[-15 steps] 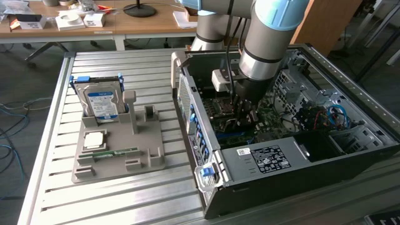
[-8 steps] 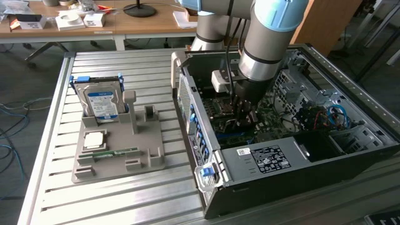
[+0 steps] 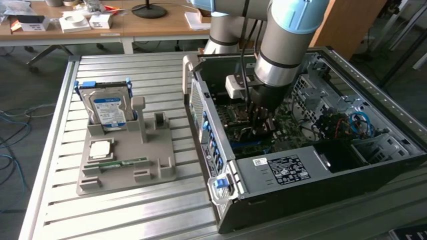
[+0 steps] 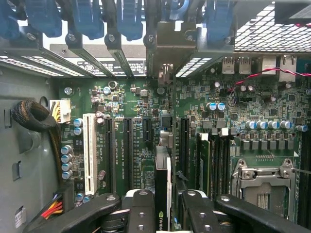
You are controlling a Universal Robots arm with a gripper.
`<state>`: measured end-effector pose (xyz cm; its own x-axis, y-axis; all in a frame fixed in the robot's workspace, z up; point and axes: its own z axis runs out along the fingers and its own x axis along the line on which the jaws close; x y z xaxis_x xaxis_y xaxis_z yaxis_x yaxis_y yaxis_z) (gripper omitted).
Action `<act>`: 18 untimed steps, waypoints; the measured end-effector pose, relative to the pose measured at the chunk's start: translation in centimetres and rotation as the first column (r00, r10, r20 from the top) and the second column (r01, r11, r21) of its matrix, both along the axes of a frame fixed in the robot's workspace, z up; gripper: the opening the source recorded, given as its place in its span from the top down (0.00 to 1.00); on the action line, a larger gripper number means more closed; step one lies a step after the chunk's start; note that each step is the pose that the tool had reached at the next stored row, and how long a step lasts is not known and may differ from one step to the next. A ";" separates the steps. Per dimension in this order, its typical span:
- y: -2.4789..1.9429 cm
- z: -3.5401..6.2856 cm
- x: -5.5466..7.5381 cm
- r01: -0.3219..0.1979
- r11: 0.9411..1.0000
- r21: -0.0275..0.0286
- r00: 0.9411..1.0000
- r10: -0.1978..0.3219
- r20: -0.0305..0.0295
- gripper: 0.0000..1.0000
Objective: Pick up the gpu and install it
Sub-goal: 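Insert the gpu into the slot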
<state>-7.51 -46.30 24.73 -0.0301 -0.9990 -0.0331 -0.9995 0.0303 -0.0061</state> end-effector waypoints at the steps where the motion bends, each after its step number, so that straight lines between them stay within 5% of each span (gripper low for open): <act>1: 0.00 0.00 0.0 0.000 1.000 0.000 1.000 0.000 0.000 0.74; 18: -0.01 0.01 0.0 0.000 1.000 0.000 1.000 0.000 0.000 0.73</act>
<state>-7.53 -46.31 24.74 -0.0302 -0.9990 -0.0328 -0.9995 0.0304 -0.0058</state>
